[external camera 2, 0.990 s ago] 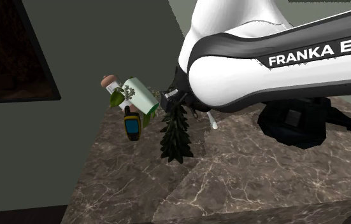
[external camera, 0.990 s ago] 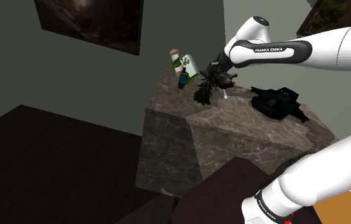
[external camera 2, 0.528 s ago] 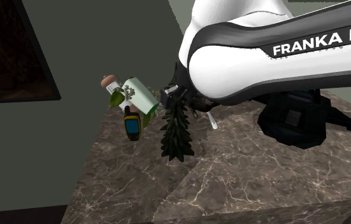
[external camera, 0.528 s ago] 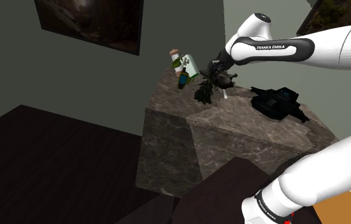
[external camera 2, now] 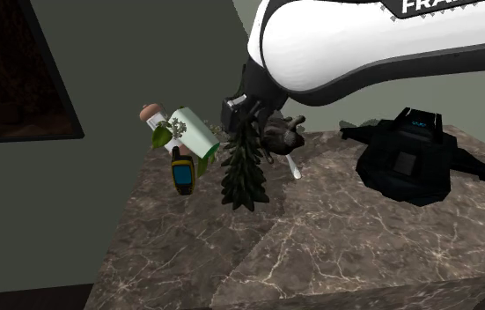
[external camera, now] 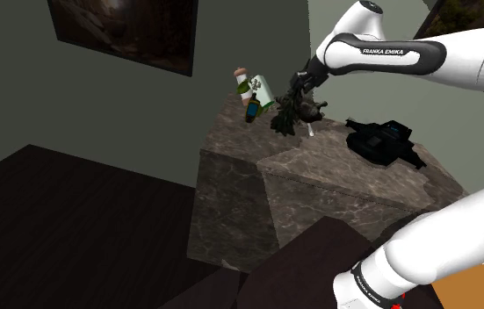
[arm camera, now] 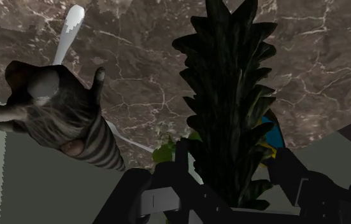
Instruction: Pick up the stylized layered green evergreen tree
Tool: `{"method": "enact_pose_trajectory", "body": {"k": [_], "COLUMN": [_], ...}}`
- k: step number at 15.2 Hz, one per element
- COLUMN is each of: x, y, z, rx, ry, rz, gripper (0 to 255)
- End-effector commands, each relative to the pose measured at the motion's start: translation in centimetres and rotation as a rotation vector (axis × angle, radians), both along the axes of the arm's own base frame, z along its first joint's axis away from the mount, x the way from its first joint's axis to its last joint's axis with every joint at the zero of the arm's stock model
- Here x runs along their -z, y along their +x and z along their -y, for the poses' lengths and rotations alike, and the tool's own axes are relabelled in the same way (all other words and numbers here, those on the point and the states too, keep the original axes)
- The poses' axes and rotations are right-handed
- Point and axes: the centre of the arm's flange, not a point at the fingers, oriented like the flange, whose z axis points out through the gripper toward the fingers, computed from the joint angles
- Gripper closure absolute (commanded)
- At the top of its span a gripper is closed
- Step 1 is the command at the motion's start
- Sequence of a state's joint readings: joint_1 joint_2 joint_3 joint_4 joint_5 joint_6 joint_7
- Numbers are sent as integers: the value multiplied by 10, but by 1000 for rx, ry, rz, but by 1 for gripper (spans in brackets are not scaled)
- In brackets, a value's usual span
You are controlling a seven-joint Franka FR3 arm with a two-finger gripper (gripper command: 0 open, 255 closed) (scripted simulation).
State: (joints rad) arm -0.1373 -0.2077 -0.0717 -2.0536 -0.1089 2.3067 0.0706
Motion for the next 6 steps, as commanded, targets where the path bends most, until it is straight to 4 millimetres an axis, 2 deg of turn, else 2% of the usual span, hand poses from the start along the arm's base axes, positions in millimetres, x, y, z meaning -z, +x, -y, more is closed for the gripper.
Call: {"method": "enact_pose_trajectory", "body": {"k": [1,4,6], "x": [-12,-28,-28], "y": [1,1,1], "z": [0,0,0], "rx": [0,0,0], "ry": [0,0,0], "rz": [2,2,2], "gripper": [255,255,255]}}
